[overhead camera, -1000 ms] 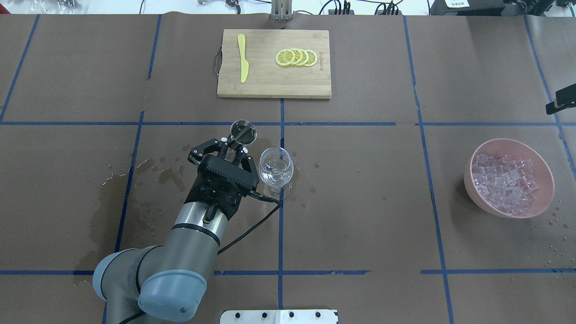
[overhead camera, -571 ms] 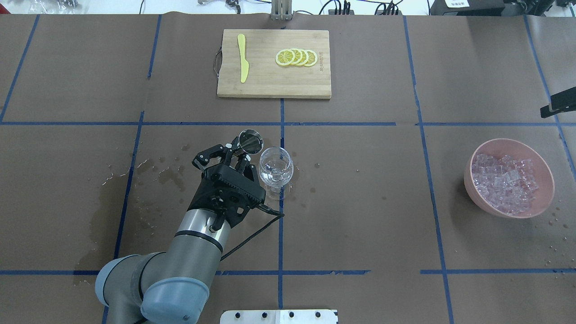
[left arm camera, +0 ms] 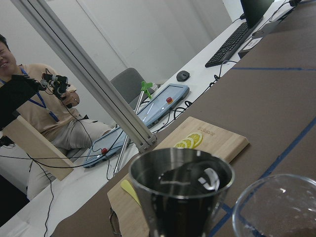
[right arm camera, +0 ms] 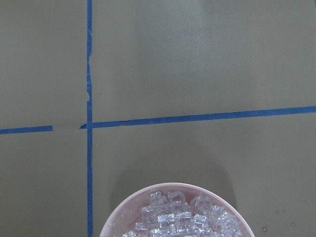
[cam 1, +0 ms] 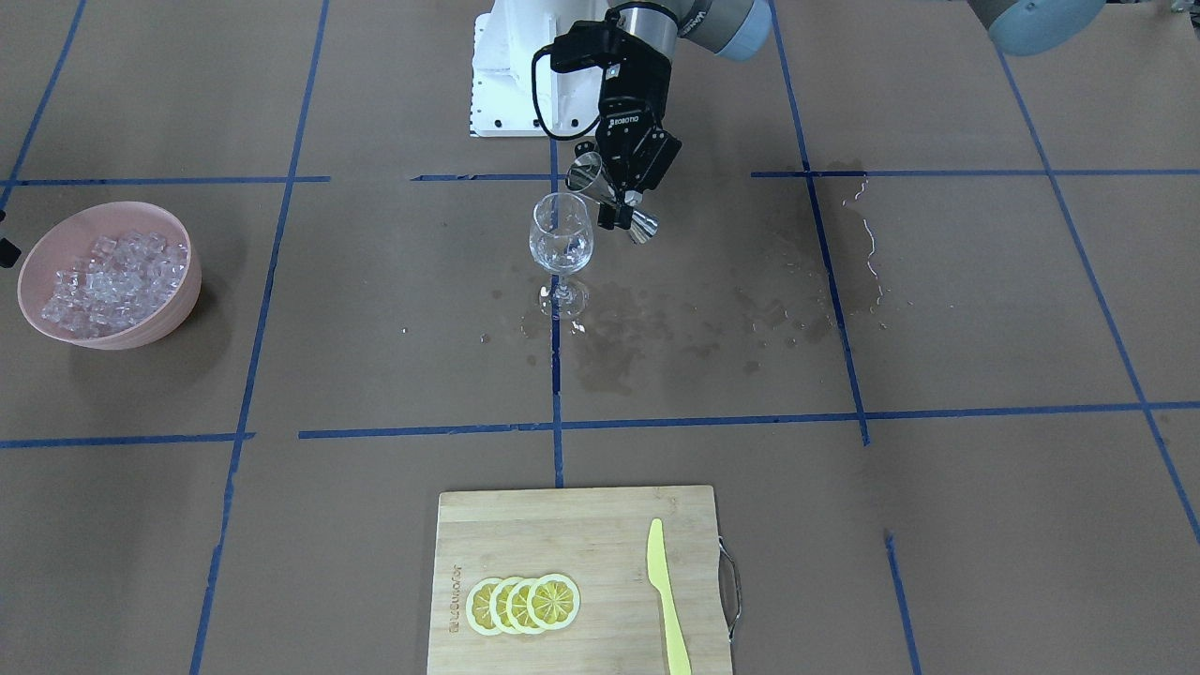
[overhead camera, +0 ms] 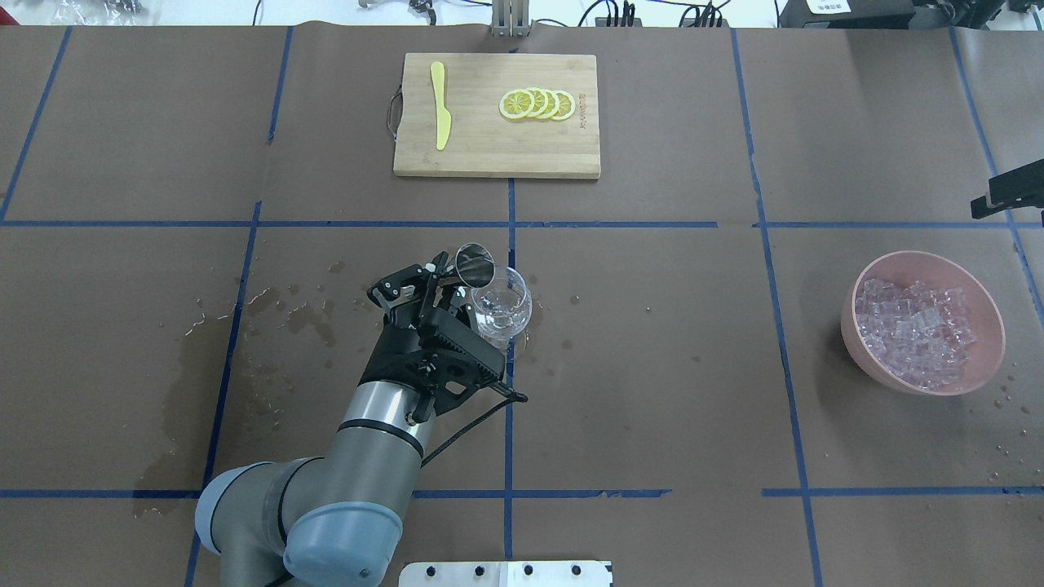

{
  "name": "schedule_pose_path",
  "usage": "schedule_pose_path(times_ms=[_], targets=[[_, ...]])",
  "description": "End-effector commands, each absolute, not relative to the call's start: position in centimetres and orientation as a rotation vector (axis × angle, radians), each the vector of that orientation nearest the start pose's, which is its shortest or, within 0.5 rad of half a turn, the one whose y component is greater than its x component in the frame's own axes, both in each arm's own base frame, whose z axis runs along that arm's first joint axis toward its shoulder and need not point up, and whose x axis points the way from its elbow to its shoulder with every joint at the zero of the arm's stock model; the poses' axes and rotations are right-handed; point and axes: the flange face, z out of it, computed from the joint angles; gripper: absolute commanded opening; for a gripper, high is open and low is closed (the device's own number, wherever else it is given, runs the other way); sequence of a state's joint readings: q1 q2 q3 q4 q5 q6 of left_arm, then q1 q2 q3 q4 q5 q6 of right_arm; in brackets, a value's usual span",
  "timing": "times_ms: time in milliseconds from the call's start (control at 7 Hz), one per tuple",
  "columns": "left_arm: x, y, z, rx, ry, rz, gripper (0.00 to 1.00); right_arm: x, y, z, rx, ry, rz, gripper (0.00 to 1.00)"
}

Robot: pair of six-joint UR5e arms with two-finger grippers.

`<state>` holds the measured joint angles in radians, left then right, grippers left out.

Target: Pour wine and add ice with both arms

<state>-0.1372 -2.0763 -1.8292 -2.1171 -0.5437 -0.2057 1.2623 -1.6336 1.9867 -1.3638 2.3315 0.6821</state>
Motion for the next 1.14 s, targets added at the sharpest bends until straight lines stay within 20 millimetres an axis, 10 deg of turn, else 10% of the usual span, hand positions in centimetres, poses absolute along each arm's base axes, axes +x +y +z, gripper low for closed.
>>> schedule_pose_path(times_ms=[0,1000], targets=[[52.4,-29.7,17.6,1.448,0.17,0.426,0.0,-8.1,-46.2,45.9,0.113,-0.904,0.135,1.0],[50.6,-31.6,17.2,1.482,-0.13,0.601,0.0,-9.0,-46.0,45.7,0.107,-0.905,0.135,1.0]])
